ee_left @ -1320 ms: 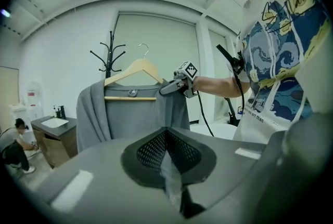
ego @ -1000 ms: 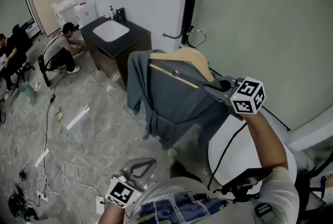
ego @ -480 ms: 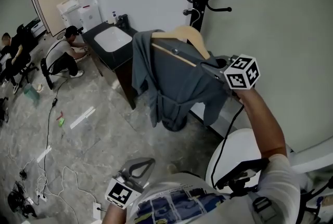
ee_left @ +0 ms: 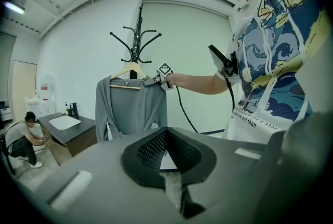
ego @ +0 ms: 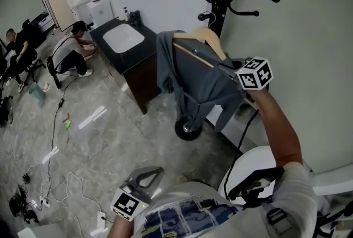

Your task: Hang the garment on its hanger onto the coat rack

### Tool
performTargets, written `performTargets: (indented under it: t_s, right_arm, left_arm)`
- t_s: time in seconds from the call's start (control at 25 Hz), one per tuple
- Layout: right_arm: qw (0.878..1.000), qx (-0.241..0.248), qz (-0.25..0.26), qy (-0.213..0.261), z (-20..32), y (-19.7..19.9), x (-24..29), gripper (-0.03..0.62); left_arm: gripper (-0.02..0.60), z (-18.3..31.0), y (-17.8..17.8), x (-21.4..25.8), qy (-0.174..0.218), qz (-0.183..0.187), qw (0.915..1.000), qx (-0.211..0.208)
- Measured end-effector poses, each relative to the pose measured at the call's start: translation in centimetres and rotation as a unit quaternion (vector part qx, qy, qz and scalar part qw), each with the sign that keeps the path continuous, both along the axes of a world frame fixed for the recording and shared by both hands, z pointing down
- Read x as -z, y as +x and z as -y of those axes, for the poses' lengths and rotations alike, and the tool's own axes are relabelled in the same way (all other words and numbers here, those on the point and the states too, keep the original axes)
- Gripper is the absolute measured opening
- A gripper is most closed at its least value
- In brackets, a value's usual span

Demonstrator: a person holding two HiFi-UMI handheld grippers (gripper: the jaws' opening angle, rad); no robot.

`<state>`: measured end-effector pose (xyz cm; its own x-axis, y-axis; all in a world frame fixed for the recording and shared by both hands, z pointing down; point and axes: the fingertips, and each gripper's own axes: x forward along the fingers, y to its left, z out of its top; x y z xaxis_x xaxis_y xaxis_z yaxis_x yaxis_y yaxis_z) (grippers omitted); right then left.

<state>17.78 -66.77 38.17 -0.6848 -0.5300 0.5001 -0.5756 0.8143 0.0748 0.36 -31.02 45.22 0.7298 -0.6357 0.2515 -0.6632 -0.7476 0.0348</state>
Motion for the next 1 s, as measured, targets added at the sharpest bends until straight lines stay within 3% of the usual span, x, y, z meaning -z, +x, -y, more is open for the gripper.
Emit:
performTargets:
  t_s: [0.32, 0.6, 1.0]
  right_arm:
    - [1.0, -0.011, 0.005, -0.005, 1.2, 0.5, -1.8, 0.011]
    - [1.0, -0.009, 0.004, 0.022, 1.6, 0.3, -1.8, 0.023]
    - [0.993, -0.079, -0.004, 0.093, 1.1, 2.2, -0.3, 0.211]
  left_arm:
    - [0.003, 0.5, 0.0, 0.2, -0.012, -0.004, 0.9999, 0.003]
    - [0.003, -0.5, -1.5, -0.3, -0.03, -0.02, 0.9991, 0.021]
    - [0.003, -4.2, -4.7, 0.2, -0.022, -0.024, 0.9993, 0.019]
